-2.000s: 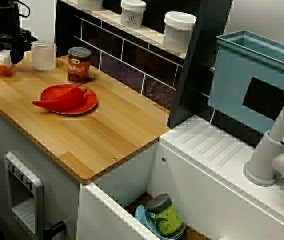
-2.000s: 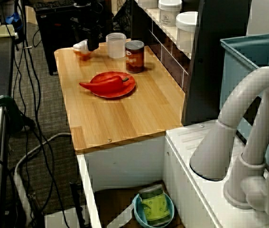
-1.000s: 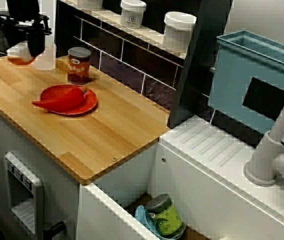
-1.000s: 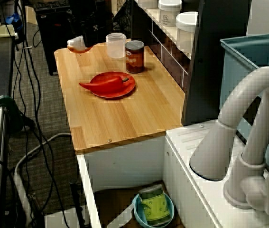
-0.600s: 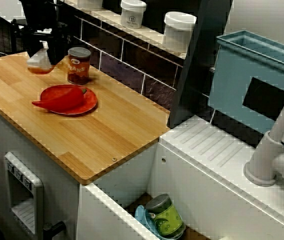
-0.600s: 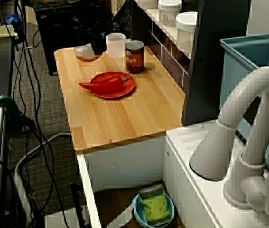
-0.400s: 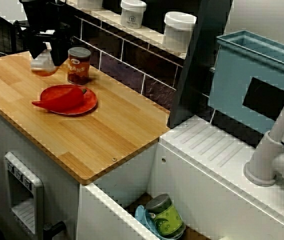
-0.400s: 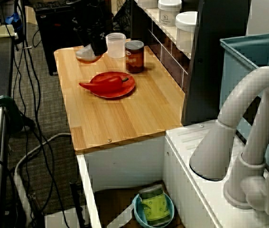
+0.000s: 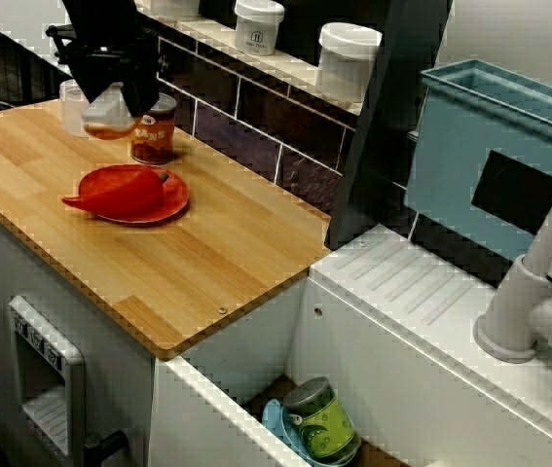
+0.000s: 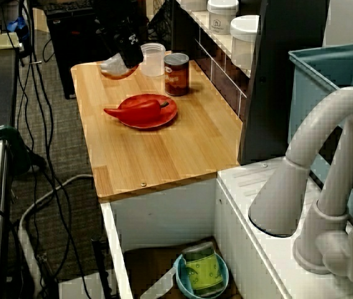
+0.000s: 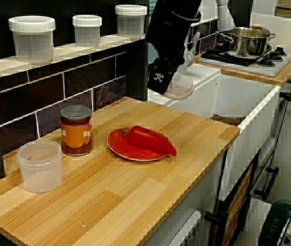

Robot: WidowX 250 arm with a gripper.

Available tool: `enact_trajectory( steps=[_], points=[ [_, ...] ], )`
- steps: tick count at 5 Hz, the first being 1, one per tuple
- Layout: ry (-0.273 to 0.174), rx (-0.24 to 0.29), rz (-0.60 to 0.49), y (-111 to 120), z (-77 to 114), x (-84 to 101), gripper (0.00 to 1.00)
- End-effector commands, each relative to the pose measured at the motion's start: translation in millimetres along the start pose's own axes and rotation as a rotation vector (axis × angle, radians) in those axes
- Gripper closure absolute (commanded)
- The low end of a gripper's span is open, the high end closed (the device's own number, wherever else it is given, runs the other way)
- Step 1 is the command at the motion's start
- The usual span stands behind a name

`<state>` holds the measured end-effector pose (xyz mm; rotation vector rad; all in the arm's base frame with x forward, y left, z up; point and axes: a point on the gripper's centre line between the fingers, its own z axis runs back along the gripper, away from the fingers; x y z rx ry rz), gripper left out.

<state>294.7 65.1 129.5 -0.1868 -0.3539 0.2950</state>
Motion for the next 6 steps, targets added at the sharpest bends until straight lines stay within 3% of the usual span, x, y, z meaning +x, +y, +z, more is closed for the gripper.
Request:
enact_trajectory(
  steps=[1, 2, 3, 4, 6],
  points=[
    [-0.21, -0.012, -0.025, -12, 10.5, -14.4, 1.0],
    [-0.315, -0.043, -0.046, -14, 6.5, -30.6, 1.0],
    [-0.345, -0.065, -0.065, -15, 0.2, -45.0, 1.0],
    [-0.349, -0.059, -0.077, -15, -6.0, -47.7, 1.0],
    [-0.438, -0.073, -0.067, -1, -24.4, -37.8, 1.0]
  ],
)
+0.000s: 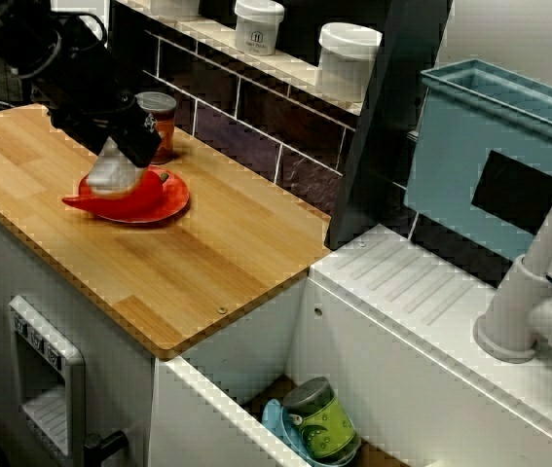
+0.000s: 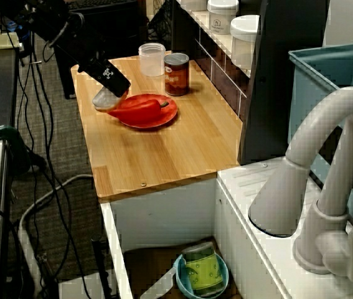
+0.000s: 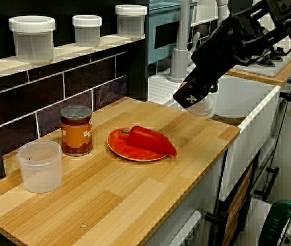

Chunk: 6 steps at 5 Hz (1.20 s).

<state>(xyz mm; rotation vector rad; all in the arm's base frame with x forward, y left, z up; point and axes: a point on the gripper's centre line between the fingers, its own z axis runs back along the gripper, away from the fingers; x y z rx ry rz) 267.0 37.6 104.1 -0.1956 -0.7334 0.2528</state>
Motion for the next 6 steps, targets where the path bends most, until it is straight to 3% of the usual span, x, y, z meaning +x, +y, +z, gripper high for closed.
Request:
enact_trajectory(
  steps=[1, 4, 6],
  points=[
    [-0.112, 0.018, -0.02, 17, -16.1, -3.4, 1.0],
    [-0.085, 0.033, 0.003, 18, -15.1, 16.3, 1.0],
    [-0.099, 0.04, 0.049, 24, -16.4, 32.7, 1.0]
  ],
)
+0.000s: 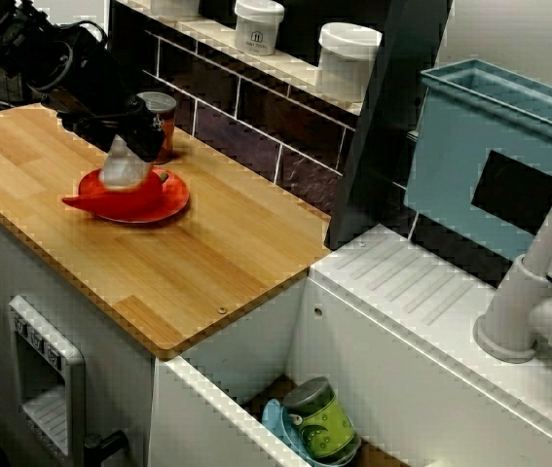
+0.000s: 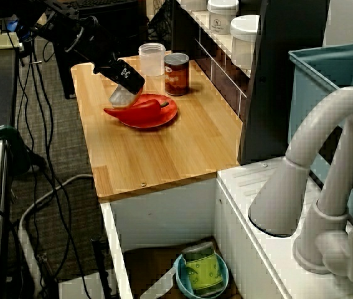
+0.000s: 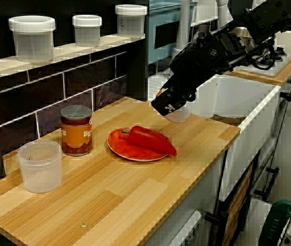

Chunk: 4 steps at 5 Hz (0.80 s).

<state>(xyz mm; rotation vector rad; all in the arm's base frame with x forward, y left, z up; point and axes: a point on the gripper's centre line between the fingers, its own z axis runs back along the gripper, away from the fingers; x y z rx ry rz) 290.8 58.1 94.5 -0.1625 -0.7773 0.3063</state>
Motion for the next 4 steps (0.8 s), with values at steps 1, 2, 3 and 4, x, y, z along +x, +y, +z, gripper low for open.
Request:
enact_trajectory(
  steps=[1, 2, 3, 4],
  points=[
    [-0.059, 0.005, 0.04, 10, 2.1, 24.8, 1.0],
    [-0.077, 0.014, 0.048, 13, -1.5, 33.4, 1.0],
    [-0.092, 0.024, 0.052, 17, -5.3, 40.0, 1.0],
    [-0.098, 0.038, 0.041, 19, -10.2, 42.2, 1.0]
  ],
)
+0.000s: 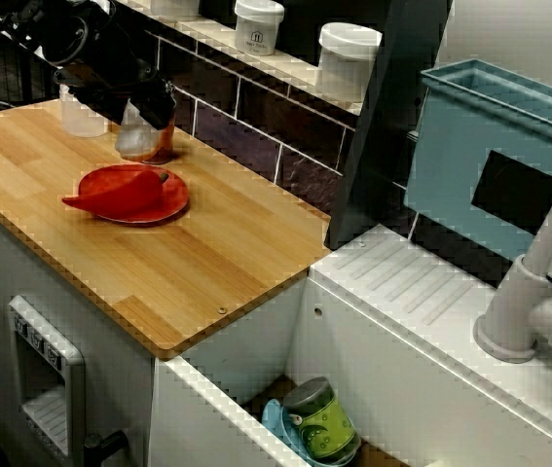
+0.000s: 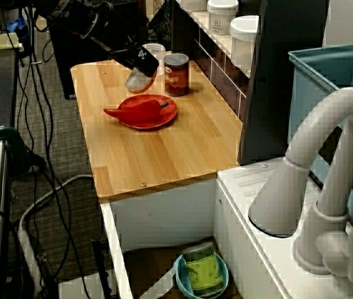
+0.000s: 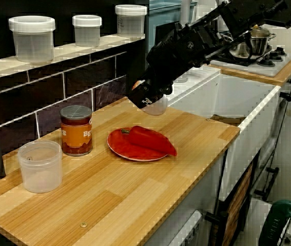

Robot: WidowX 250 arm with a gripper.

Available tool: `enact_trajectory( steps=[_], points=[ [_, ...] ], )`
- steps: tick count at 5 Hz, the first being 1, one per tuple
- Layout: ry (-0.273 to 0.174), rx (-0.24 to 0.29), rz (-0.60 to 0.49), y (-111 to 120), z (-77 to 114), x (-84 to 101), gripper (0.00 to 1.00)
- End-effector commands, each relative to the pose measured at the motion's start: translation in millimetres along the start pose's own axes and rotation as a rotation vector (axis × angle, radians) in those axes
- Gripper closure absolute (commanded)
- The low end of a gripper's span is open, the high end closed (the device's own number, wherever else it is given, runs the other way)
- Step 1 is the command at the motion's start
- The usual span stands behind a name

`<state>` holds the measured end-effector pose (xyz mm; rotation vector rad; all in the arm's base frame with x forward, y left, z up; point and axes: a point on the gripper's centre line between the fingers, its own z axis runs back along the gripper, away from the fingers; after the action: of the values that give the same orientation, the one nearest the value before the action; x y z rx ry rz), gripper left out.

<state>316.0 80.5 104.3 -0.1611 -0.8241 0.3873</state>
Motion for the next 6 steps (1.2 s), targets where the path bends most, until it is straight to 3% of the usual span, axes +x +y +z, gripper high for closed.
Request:
enact_trajectory(
  steps=[1, 4, 6],
  points=[
    [-0.046, 0.023, -0.053, 11, -2.2, 13.7, 1.0],
    [-0.017, 0.032, -0.127, 29, -0.3, 23.7, 1.0],
    [0.001, 0.02, -0.12, 26, 7.1, 28.7, 1.0]
  ],
)
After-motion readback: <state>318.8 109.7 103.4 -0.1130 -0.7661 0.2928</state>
